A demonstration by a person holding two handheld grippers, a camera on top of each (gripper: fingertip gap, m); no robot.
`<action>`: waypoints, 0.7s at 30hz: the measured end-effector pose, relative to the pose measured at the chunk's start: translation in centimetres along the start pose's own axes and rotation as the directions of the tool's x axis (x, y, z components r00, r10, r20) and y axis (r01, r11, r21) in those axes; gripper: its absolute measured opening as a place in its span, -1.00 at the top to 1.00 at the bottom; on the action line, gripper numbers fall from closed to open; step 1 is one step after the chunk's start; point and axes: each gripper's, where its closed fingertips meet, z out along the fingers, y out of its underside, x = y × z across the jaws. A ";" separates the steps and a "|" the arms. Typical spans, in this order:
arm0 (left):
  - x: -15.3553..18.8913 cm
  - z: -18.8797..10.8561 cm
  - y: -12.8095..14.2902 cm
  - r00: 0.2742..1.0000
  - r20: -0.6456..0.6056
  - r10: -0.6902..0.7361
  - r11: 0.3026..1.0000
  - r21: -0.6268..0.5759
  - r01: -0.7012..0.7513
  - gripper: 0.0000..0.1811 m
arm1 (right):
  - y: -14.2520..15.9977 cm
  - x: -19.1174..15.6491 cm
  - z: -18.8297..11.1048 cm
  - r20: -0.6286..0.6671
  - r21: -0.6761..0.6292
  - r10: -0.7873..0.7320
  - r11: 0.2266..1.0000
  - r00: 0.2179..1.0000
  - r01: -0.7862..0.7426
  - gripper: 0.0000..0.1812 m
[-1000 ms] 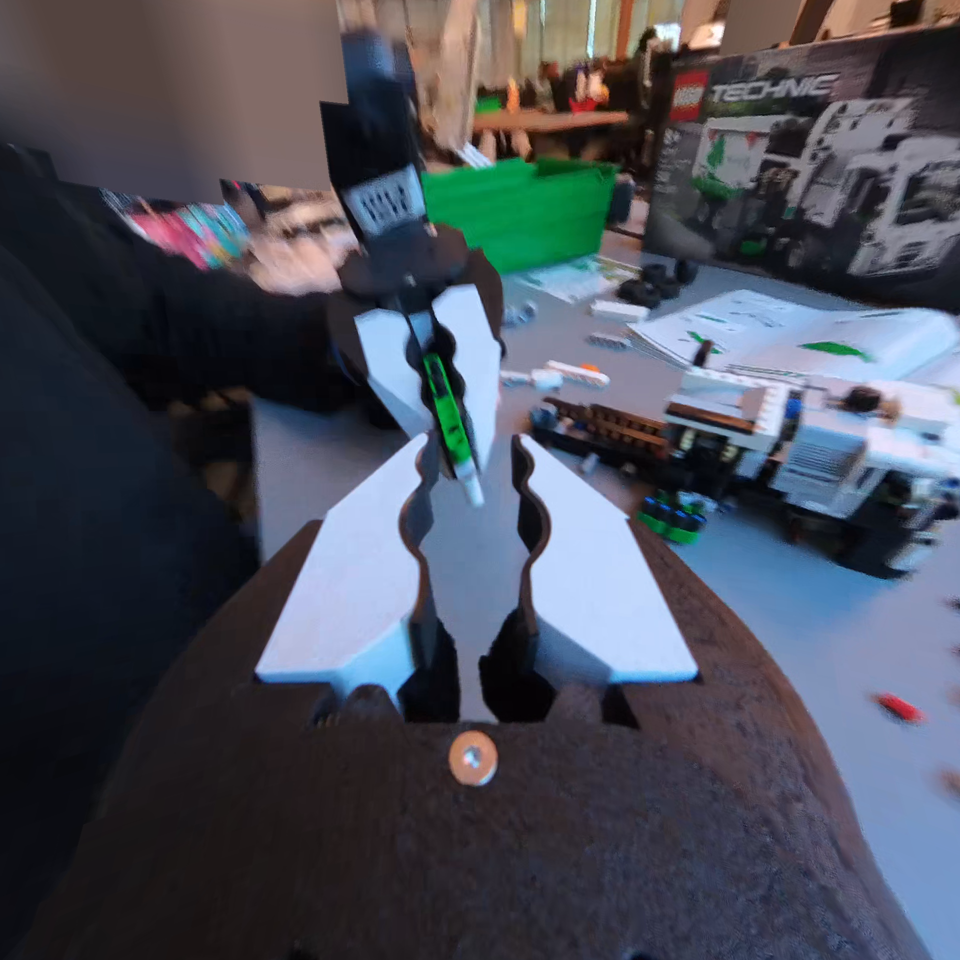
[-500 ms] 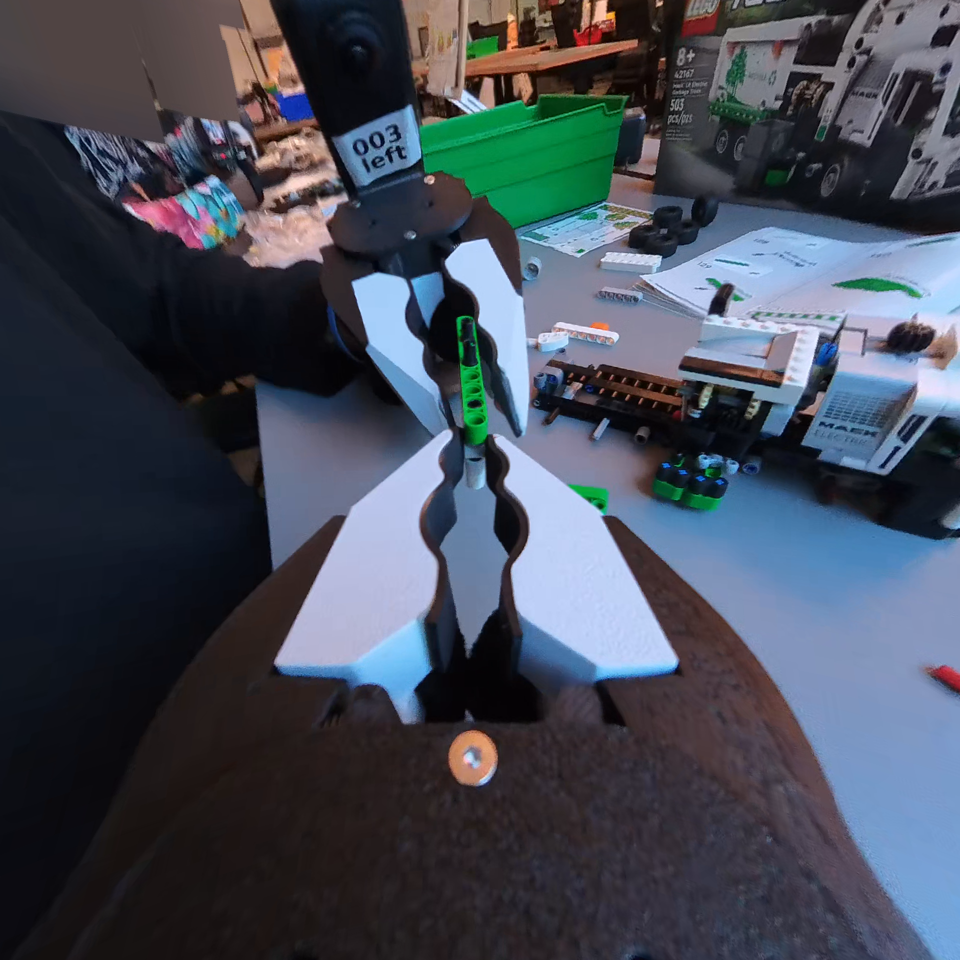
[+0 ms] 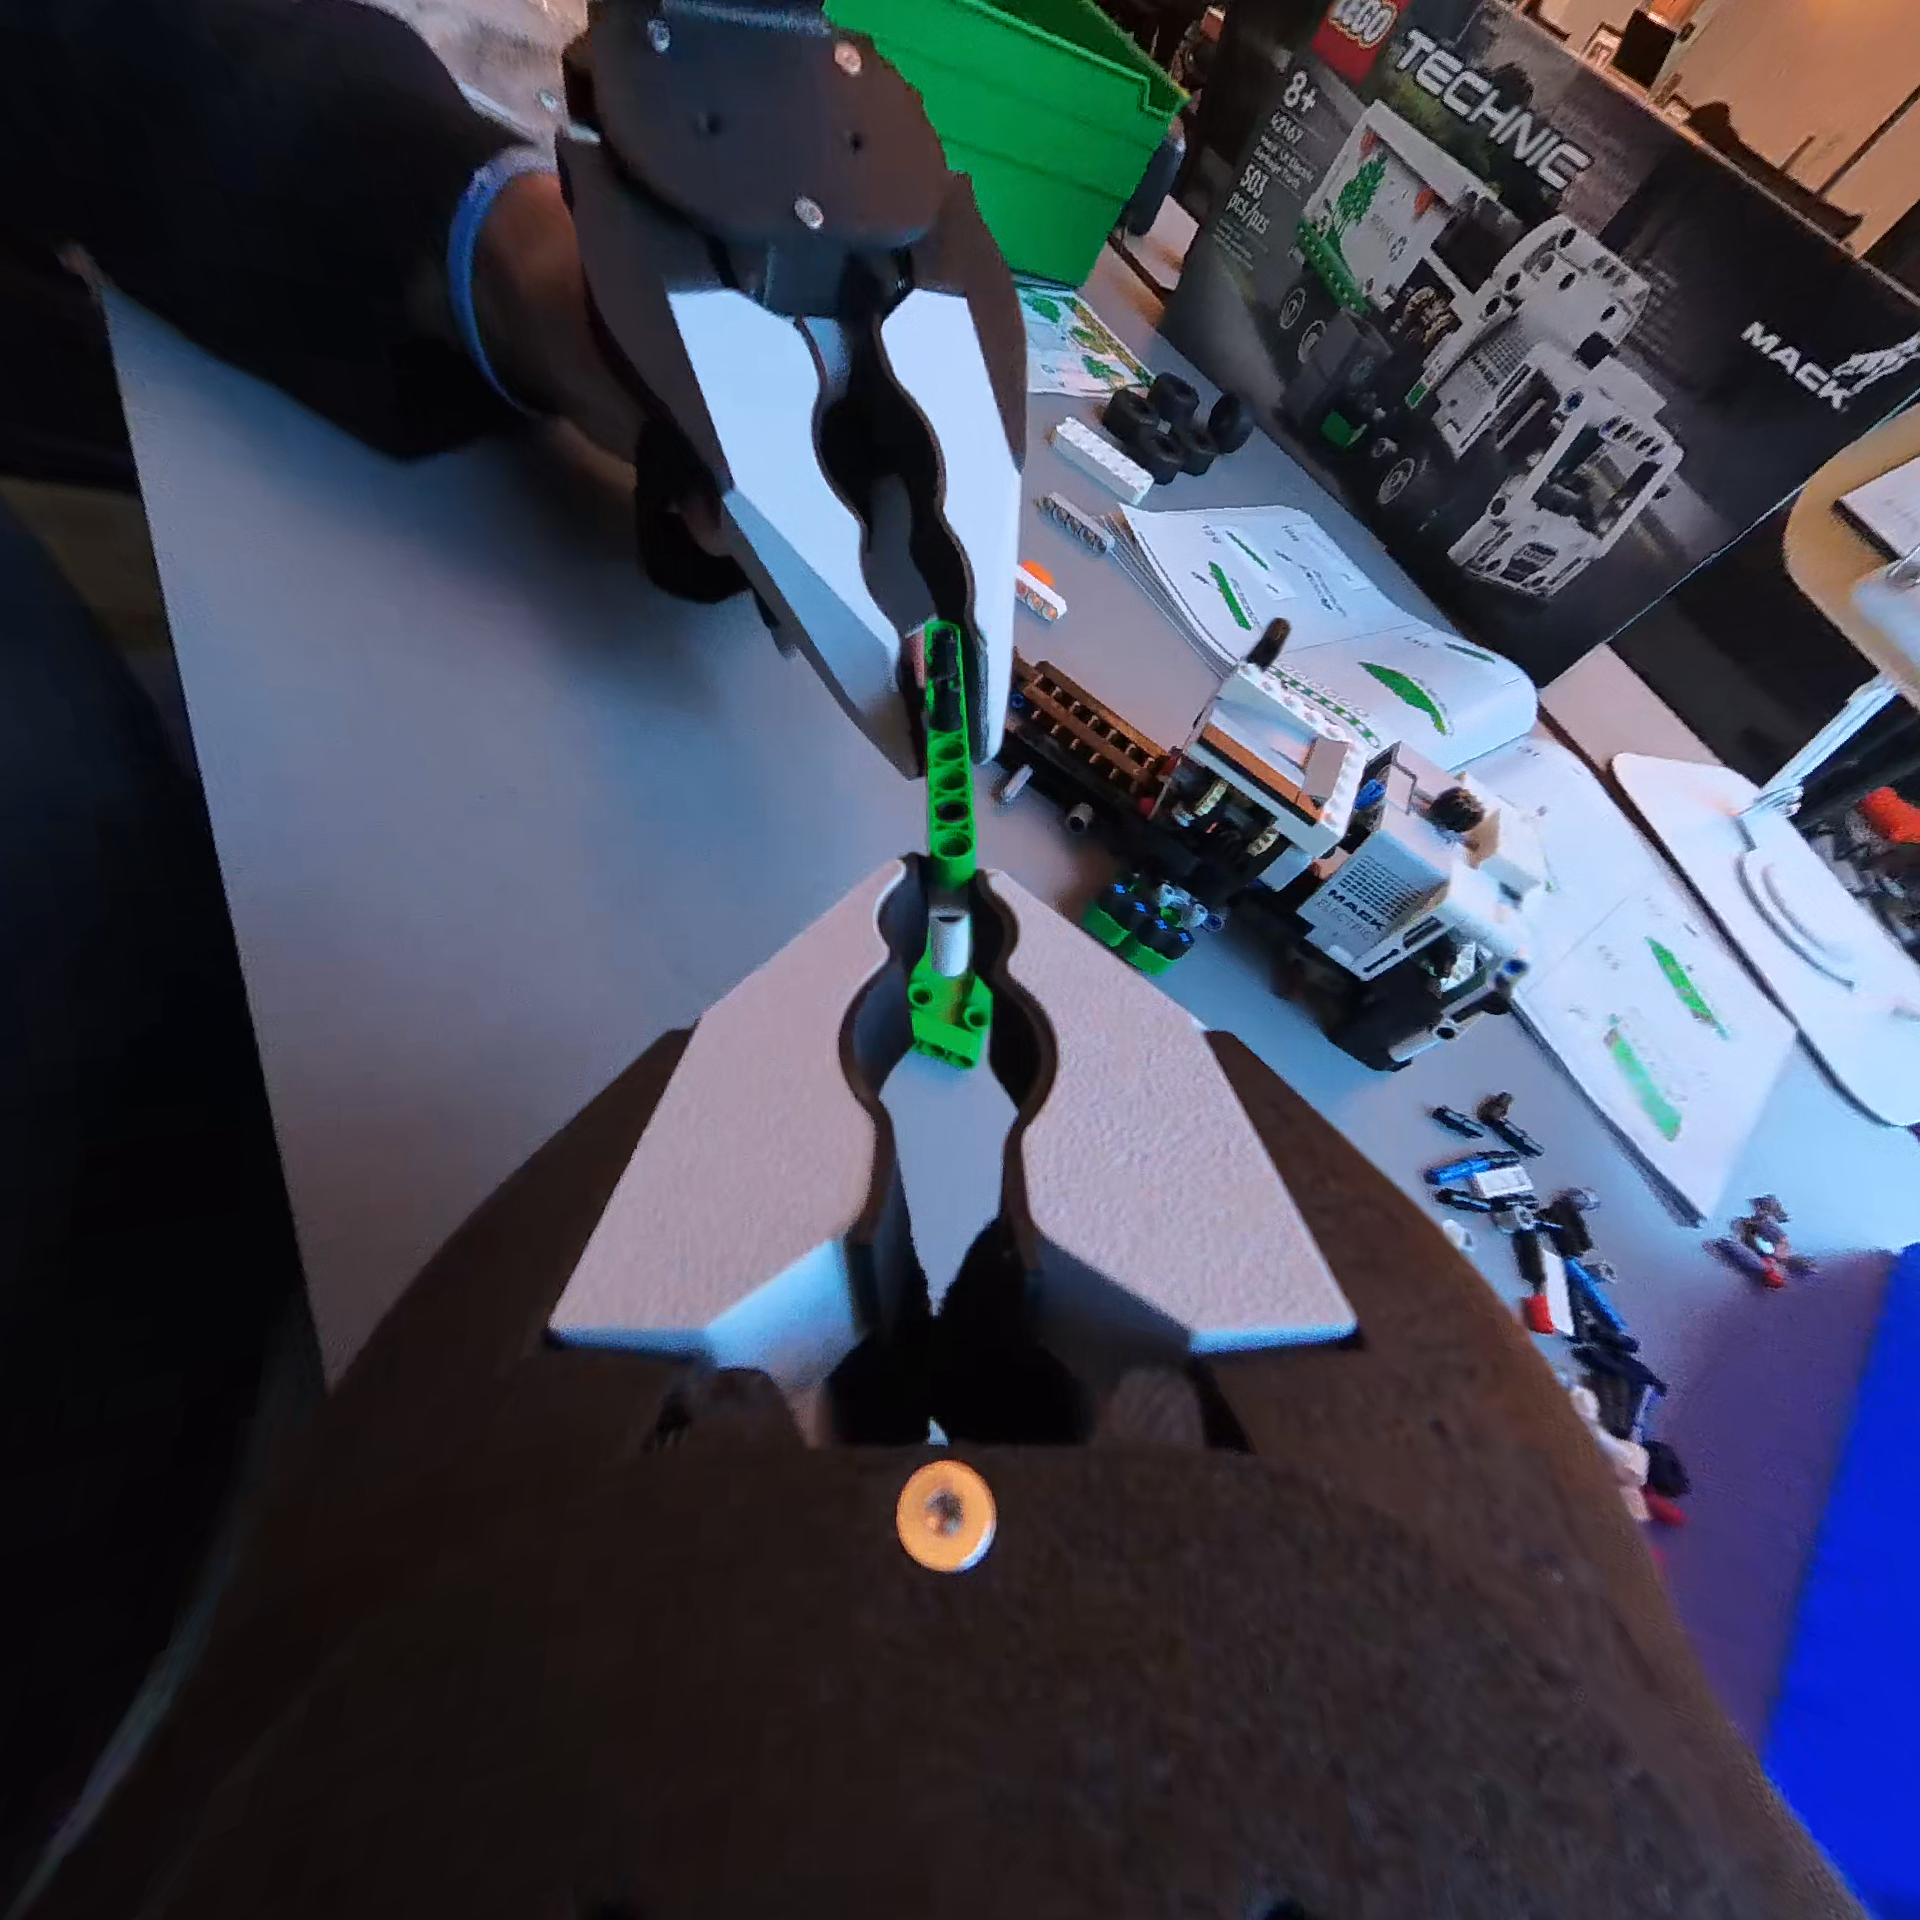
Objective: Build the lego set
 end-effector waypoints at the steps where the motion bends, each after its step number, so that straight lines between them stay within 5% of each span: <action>1: 0.1 0.0 0.1 1.000 0.003 0.023 1.000 -0.009 -0.023 0.89 | 0.2 -0.1 0.0 0.000 -0.009 -0.016 1.000 1.000 0.016 0.93; 8: 1.4 -0.4 0.3 0.995 -0.097 0.010 1.000 -0.022 -0.012 0.92 | -0.2 -0.9 0.1 0.112 0.067 0.154 0.985 0.982 -0.162 0.90; 13: -0.2 0.7 1.6 0.998 0.001 -0.057 0.992 -0.112 0.057 0.88 | 1.1 0.1 -0.1 0.007 -0.023 0.014 1.000 1.000 -0.014 0.92; 17: -1.3 1.6 3.6 0.993 0.116 -0.037 0.964 -0.256 0.066 0.54 | 3.8 3.3 -2.3 -0.159 -0.169 -0.139 0.979 0.977 0.112 0.93; 21: -1.0 2.9 4.8 0.959 0.201 -0.199 0.901 -0.347 0.260 0.19 | 6.6 4.8 -2.8 -0.213 -0.342 -0.343 0.903 0.915 0.259 0.92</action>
